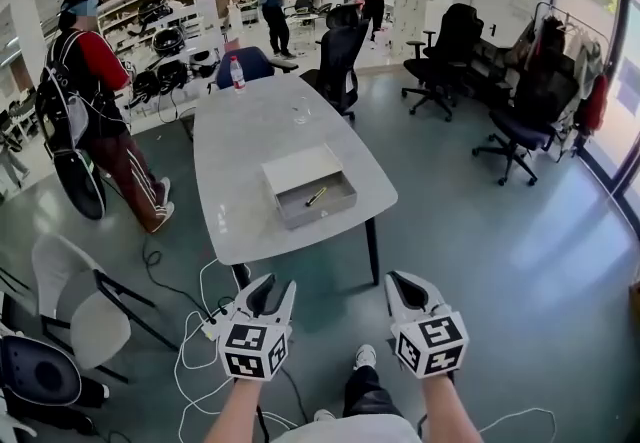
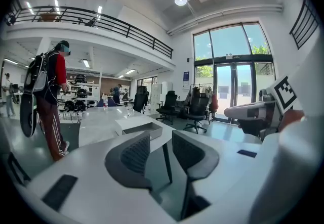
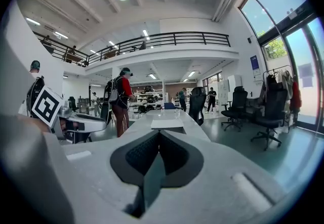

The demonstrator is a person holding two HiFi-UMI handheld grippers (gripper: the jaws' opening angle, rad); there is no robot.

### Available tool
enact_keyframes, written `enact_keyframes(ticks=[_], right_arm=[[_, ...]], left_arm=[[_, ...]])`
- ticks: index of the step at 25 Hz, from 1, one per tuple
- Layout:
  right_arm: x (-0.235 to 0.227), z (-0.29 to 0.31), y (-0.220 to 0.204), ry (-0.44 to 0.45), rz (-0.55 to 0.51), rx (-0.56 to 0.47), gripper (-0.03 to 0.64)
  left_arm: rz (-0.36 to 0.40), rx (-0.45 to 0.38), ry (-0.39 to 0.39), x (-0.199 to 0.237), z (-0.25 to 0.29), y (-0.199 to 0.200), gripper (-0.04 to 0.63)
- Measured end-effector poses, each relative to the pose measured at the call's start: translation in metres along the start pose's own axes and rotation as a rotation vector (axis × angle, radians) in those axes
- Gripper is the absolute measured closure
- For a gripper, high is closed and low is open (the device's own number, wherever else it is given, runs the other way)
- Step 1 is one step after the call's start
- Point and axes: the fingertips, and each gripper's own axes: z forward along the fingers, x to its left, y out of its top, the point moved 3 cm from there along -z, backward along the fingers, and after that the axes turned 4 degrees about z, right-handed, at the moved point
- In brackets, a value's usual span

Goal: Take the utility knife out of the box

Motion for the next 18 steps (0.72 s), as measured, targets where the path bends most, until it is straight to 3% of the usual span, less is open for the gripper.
enact_keyframes(ticks=[12,18], right_arm=[[-0.051,0.079,0.019,0.046,0.008,0.014,0.612],[-0.081,0.116,0.032,0.078,-0.001,0.033,0.612]], left_arm=[[-0.013,0.023,0.066,0.028,0.079,0.015,0.428],[-0.057,0.034,0.098,0.039,0.121,0.022,0.405]])
